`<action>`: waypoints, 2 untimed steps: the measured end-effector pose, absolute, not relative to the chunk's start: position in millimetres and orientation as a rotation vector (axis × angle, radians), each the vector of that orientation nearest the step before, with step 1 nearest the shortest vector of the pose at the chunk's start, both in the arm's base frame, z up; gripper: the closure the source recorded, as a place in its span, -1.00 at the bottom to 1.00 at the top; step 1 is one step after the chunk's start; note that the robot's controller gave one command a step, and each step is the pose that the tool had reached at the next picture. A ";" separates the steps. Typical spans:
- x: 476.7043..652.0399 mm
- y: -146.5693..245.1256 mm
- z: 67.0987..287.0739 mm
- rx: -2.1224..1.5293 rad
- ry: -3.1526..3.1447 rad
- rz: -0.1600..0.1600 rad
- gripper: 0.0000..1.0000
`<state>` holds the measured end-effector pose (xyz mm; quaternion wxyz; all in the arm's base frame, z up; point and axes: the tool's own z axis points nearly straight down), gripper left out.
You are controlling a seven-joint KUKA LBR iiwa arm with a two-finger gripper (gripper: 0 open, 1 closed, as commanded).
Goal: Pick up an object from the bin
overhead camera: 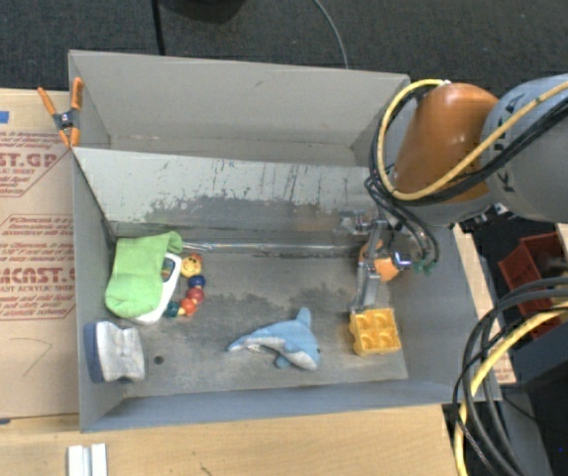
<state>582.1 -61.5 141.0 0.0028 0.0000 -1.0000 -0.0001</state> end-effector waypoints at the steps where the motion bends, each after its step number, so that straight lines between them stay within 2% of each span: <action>1: 583.7 -61.4 145.9 0.001 -3.143 0.001 -1.00; 2: 571.3 -60.9 132.6 0.117 -3.150 0.002 -1.00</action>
Offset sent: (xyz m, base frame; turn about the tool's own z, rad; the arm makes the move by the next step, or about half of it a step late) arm -0.0588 -0.0007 -0.0596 -0.2797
